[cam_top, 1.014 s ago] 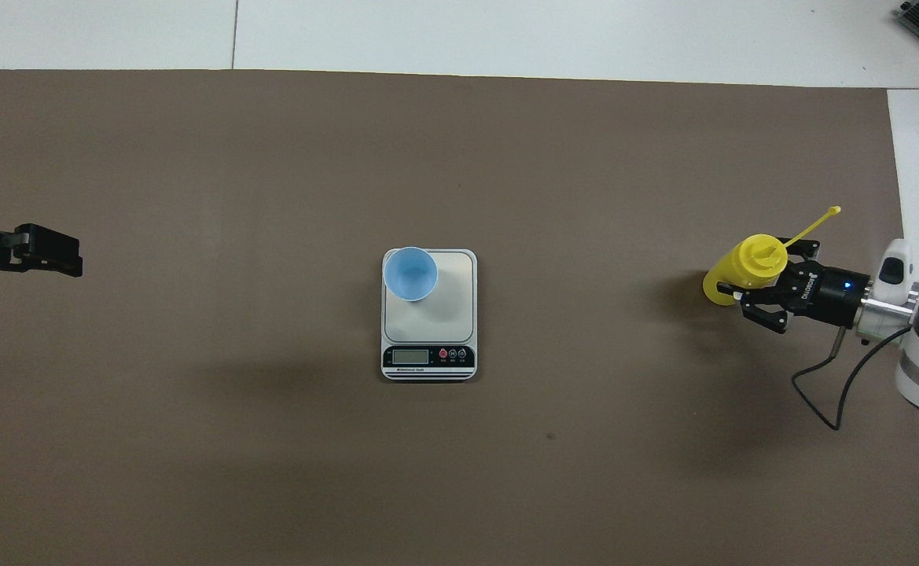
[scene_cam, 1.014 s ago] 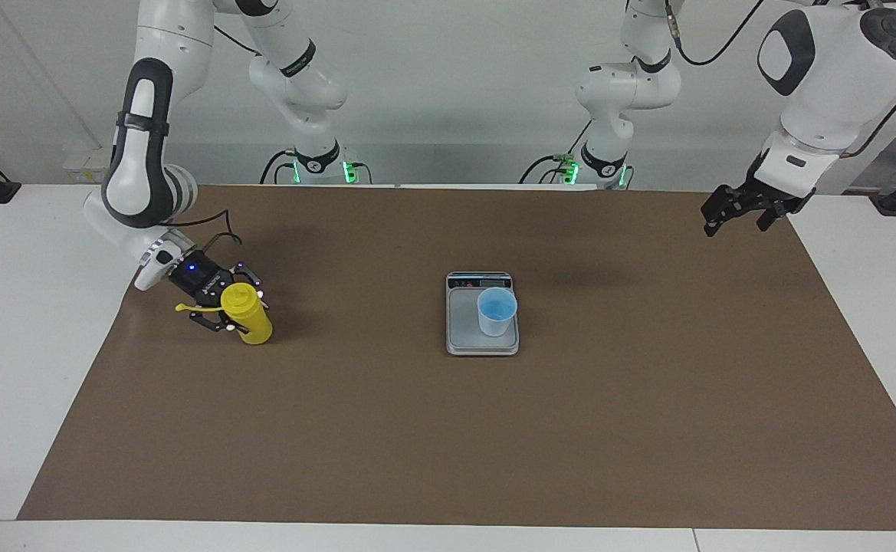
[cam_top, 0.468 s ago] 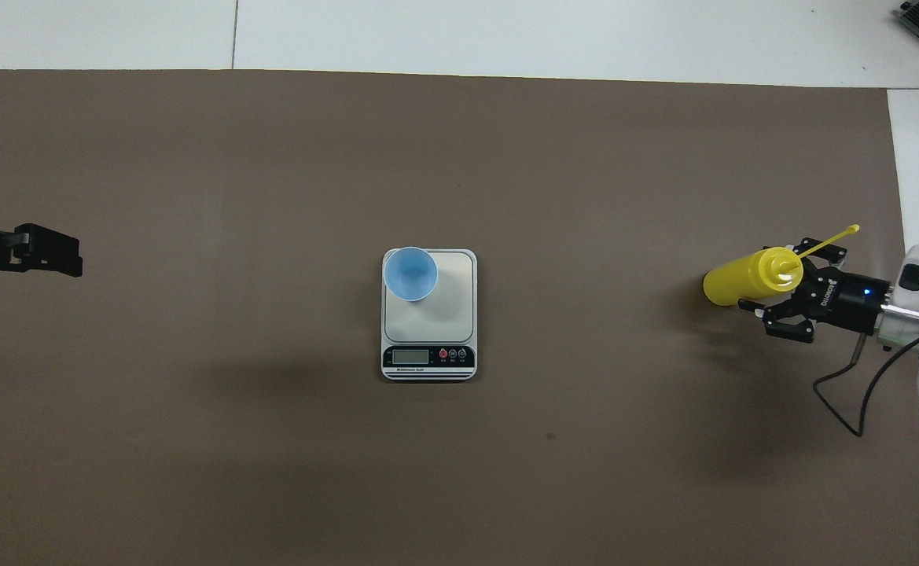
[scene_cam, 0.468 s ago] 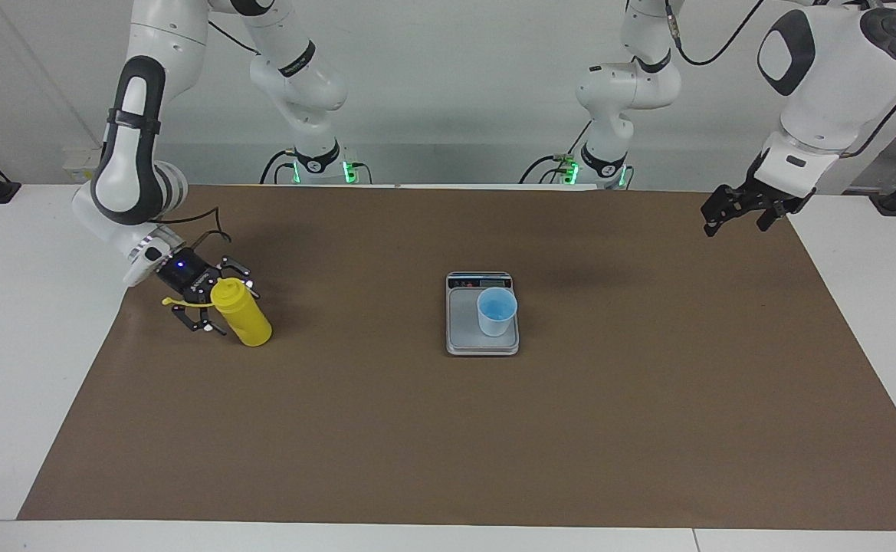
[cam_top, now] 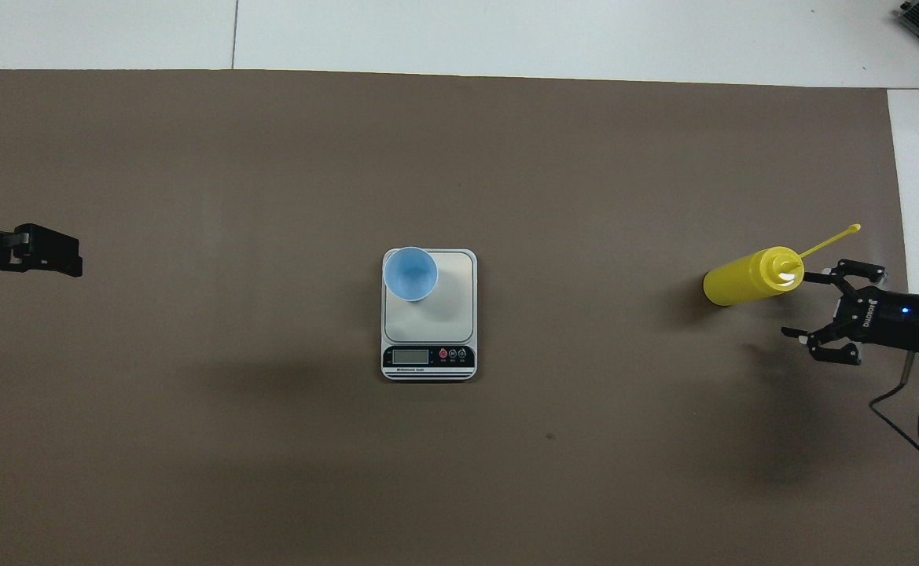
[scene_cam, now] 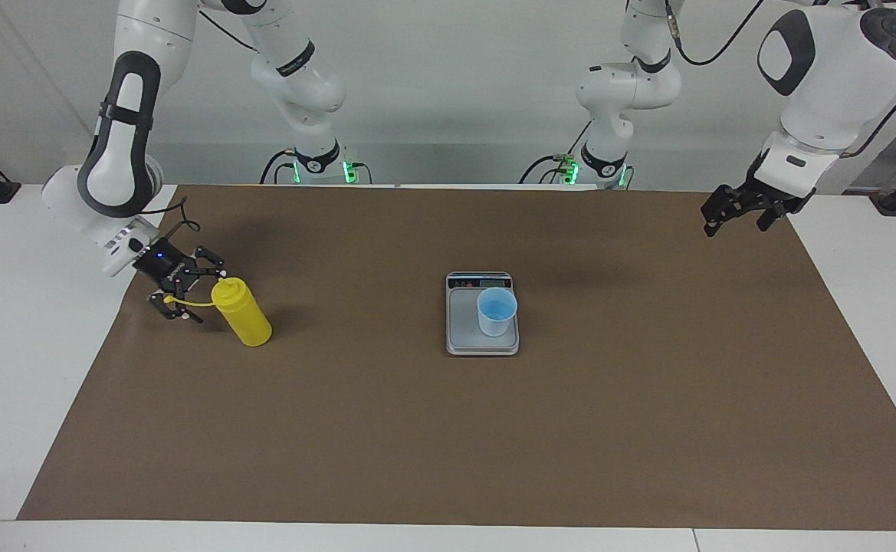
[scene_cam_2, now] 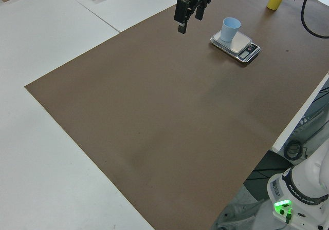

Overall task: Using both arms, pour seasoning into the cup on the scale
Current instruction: 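Open the right gripper and pull it away from the bottle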

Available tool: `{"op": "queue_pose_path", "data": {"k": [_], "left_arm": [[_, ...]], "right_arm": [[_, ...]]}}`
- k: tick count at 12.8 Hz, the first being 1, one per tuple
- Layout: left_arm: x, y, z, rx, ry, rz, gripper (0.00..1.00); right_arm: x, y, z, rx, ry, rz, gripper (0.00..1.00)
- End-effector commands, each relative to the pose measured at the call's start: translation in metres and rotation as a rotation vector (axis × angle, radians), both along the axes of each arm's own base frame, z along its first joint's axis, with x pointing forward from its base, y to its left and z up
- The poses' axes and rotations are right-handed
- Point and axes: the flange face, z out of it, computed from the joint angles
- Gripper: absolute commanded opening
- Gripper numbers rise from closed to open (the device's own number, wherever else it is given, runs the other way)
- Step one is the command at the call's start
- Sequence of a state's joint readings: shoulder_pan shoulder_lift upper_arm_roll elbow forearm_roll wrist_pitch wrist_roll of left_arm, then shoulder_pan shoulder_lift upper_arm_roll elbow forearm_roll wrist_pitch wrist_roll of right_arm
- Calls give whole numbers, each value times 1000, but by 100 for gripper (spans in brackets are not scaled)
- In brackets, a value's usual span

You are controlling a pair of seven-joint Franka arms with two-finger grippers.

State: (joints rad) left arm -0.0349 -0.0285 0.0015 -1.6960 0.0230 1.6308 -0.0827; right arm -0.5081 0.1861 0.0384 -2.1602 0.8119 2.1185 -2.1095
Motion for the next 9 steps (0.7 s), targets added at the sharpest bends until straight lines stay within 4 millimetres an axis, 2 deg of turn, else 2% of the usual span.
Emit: {"op": "queue_pose_path", "data": {"k": [1, 6, 8, 9], "left_arm": [[-6, 1, 1, -12, 8, 3, 100], [-6, 2, 1, -12, 8, 4, 100], [-6, 1, 1, -12, 8, 3, 100], [-6, 1, 1, -12, 8, 3, 100]], "right_arm": [[7, -12, 39, -99, 48, -1, 100], [6, -5, 100, -184, 115, -137, 100], [4, 6, 130, -228, 142, -208, 100], [5, 20, 145, -258, 171, -248, 100]]}}
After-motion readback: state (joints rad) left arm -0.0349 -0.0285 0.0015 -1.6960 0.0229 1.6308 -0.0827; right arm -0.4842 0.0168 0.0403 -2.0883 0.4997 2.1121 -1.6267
